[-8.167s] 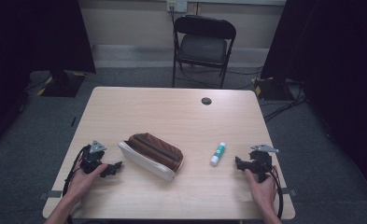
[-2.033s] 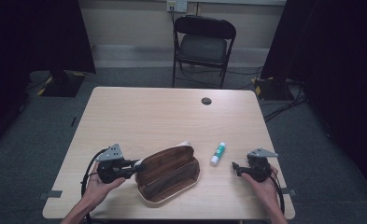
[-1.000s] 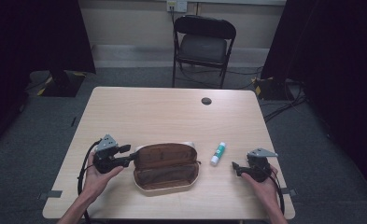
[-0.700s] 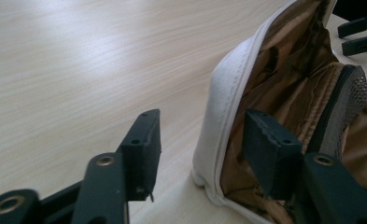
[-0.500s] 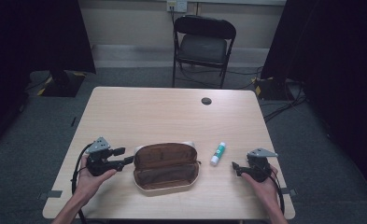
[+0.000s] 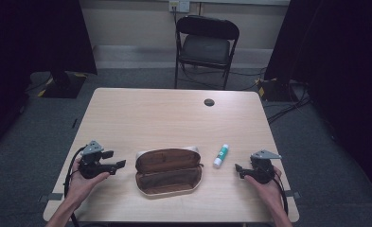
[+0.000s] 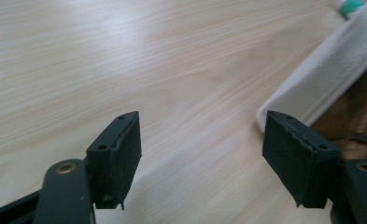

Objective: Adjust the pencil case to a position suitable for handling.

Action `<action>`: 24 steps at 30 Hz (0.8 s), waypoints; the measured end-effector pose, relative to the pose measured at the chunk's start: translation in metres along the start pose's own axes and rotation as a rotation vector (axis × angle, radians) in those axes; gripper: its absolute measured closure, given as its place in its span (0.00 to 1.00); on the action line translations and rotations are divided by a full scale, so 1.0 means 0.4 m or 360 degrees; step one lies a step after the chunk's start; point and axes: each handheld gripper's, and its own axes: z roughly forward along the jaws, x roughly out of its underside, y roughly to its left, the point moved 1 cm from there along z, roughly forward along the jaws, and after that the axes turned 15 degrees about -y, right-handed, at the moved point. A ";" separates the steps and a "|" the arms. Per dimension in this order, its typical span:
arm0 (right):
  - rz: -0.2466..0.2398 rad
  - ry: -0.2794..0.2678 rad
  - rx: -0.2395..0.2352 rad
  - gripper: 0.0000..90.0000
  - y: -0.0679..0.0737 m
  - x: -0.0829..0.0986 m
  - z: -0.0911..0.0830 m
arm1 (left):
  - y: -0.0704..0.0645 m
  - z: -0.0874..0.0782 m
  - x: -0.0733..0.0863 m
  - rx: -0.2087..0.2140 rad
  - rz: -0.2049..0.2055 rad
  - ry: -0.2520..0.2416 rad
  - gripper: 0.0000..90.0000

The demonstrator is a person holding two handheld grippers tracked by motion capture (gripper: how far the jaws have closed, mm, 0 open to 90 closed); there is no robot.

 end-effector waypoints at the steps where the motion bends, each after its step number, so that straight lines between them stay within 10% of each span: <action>1: 0.0000 0.0000 0.0002 0.27 0.000 0.000 0.000 | 0.010 0.003 0.005 -0.0019 -0.0015 0.0030 0.27; 10: 0.0013 0.0003 0.0007 0.25 0.008 -0.003 0.006 | 0.045 0.031 0.037 -0.0109 -0.0068 0.0199 0.22; 15: 0.0040 -0.0031 0.0003 0.25 0.025 -0.026 -0.006 | 0.025 0.055 0.048 -0.0164 0.0159 0.0250 0.21; 24: 0.0000 -0.0126 -0.0086 0.26 0.092 -0.068 -0.003 | 0.024 0.063 0.061 -0.0164 0.0177 0.0192 0.09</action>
